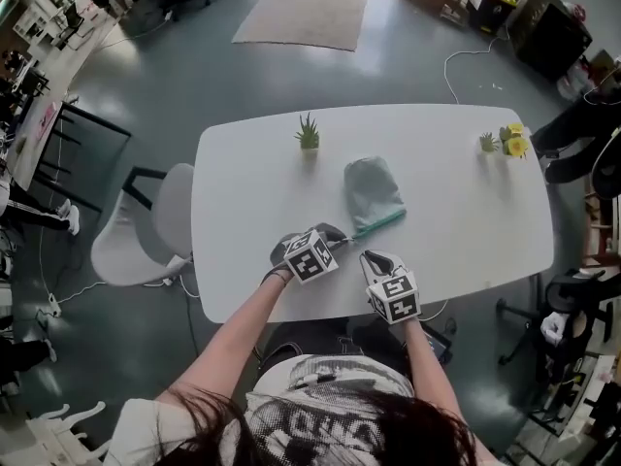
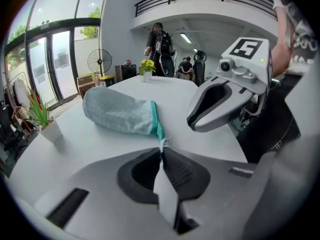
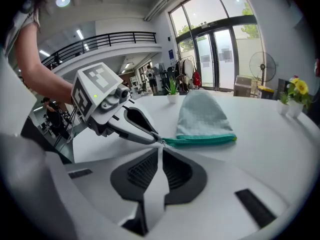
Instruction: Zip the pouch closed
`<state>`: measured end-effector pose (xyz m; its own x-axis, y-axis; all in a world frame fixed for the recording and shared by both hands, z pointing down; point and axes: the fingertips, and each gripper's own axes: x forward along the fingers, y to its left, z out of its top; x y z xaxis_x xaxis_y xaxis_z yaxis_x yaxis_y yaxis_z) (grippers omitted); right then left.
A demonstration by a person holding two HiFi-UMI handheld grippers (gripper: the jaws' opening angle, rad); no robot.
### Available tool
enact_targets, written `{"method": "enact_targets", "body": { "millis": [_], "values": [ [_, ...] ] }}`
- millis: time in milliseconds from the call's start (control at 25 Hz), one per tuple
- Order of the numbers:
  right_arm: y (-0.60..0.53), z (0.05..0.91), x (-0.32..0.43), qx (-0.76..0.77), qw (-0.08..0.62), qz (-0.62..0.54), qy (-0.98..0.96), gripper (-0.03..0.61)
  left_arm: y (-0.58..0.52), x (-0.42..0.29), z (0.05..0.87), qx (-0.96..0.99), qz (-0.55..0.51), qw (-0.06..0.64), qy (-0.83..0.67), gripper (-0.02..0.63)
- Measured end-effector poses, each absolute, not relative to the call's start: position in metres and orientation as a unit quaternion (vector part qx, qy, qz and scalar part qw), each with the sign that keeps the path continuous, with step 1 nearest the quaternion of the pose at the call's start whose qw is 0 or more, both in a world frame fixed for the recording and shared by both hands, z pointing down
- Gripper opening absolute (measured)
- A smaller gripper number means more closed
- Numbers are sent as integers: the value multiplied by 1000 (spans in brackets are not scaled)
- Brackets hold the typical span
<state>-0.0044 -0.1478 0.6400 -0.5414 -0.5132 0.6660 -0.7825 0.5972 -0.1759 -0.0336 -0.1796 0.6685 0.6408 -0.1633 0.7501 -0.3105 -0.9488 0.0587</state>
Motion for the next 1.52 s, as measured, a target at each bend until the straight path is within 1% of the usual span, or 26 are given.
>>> {"method": "enact_targets", "body": {
  "millis": [40,160,520,640,720,880,960,1240,1520],
  "values": [
    [-148,641,-5,381,294,229,-846,37,-178,-33,666,903,399,92,-130,26],
    [-152,644,-5,374,312,214,-847,61,-175,-32,661,906,390,95,-134,25],
    [-162,662,-11,351,343,215,-845,107,-164,-30,655,908,382,99,-139,25],
    [-160,667,-14,337,355,215,-845,110,-162,-30,651,908,382,100,-142,23],
    [-157,667,-16,333,354,213,-848,100,-160,-30,650,908,381,99,-144,23],
    [-156,662,-22,333,345,207,-853,58,-156,-32,650,907,381,99,-150,23],
    [-155,659,-24,334,341,206,-854,21,-155,-33,650,907,380,101,-153,24],
    [-154,657,-22,346,331,229,-847,11,-154,-32,647,910,369,104,-157,23],
    [-156,661,-11,346,344,227,-843,8,-152,-29,648,911,372,103,-147,21]
  ]
}}
